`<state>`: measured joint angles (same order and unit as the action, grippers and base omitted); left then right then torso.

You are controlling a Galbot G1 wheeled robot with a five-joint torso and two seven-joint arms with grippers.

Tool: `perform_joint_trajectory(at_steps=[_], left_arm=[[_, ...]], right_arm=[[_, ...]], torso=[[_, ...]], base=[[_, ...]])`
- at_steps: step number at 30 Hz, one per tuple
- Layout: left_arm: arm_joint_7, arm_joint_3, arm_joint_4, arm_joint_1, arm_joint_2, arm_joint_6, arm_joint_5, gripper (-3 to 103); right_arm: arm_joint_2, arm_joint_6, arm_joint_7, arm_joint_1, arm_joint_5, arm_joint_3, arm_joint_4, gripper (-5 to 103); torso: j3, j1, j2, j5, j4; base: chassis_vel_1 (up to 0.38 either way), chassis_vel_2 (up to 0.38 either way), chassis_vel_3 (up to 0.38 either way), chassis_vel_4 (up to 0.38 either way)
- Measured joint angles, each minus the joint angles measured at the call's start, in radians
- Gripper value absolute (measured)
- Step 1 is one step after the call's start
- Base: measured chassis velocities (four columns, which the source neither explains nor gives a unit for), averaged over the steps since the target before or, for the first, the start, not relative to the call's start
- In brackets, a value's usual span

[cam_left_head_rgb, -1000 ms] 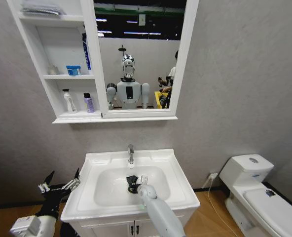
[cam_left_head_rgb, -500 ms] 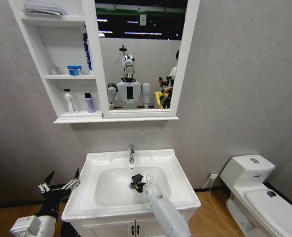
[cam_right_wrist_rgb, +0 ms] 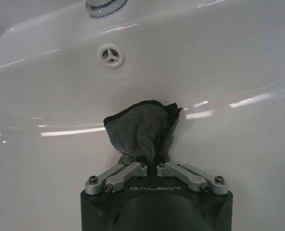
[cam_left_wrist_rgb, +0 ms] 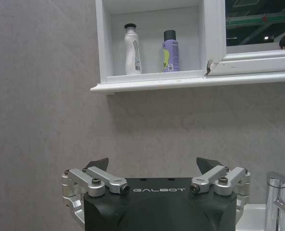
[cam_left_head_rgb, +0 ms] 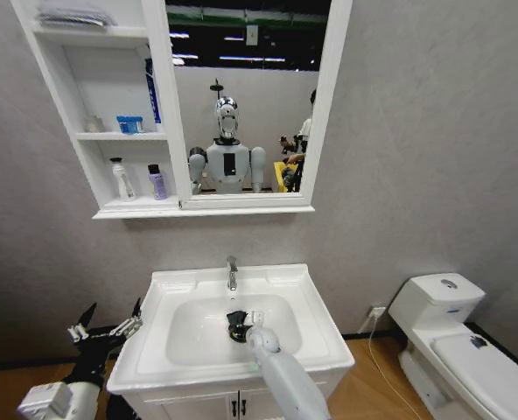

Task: Move facial cleanser and shampoo from washbasin to cabinet, then wipe washbasin with towel.

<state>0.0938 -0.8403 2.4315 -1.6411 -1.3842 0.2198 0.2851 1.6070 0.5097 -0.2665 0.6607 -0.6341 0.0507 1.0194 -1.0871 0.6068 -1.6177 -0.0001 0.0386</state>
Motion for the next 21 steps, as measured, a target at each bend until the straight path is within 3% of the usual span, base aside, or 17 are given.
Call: perform_joint_trajectory(at_steps=[5,12,21], left_arm=[[0.000,0.000,0.000,0.000,0.000,0.000,0.000,100],[0.000,0.000,0.000,0.000,0.000,0.000,0.000,100],[0.000,0.000,0.000,0.000,0.000,0.000,0.000,100]], right_arm=[[-0.005,0.002,-0.005,0.006,0.001,0.001,0.008,4],[-0.102,0.010,-0.010,0.027,-0.024,0.021,0.074,4],[-0.158,0.017,-0.035,0.040,-0.015,0.052,0.132,4]], torso=[[0.000,0.000,0.000,0.0004,-0.0006],[0.000,0.000,0.000,0.0003,-0.0004],[0.000,0.000,0.000,0.0003,-0.0005]], base=[[0.000,0.000,0.000,0.000],[0.000,0.000,0.000,0.000],[0.000,0.000,0.000,0.000]])
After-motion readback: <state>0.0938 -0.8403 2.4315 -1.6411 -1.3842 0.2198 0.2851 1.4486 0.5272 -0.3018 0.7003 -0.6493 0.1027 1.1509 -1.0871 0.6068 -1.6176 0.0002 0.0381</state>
